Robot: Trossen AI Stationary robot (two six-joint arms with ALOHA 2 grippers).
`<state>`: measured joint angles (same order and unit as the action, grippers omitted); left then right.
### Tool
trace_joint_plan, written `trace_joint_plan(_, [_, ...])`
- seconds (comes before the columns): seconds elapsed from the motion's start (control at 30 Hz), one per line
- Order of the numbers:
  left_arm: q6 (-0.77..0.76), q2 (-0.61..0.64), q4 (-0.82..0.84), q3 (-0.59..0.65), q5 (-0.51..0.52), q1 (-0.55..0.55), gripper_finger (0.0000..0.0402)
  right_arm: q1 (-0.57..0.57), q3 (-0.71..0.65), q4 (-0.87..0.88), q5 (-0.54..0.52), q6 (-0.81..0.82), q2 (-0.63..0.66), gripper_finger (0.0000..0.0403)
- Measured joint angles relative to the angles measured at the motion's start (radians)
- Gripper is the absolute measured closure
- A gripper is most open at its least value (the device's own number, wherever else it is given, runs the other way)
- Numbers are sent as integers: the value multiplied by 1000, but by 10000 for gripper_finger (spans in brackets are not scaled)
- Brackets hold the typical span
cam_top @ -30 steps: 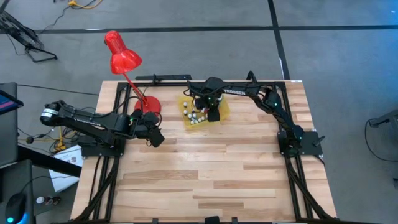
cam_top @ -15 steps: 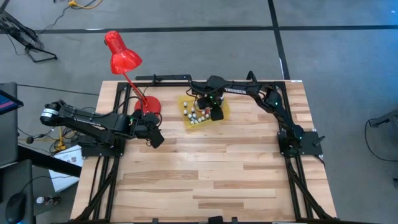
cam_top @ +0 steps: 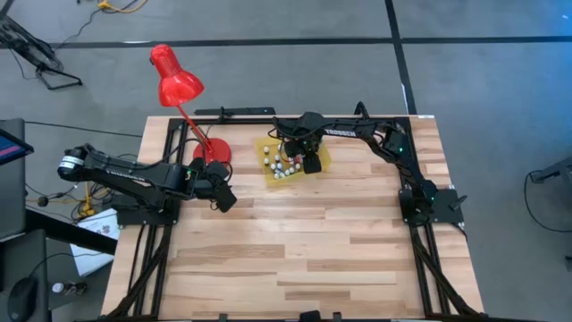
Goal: Pick & Place food coloring
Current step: Adjust the large orange food coloring bottle in the yellow bin
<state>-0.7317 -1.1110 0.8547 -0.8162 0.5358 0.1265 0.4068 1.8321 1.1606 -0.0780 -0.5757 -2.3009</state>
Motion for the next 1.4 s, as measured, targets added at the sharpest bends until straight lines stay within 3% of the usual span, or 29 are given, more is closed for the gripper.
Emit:
trace_joint_plan(0.27, [3,0,0,0,0,0,161,0,-1,-10,2,12,0,260])
trace_joint_plan(0.6, [13,0,0,0,1,0,161,-1,-2,-12,-1,18,0,338])
trace_joint_plan(1.1, [13,0,0,0,2,0,161,1,109,84,38,25,-1,345])
trace_joint_plan(1.4, [13,0,-1,0,6,0,161,-4,123,88,45,27,147,346])
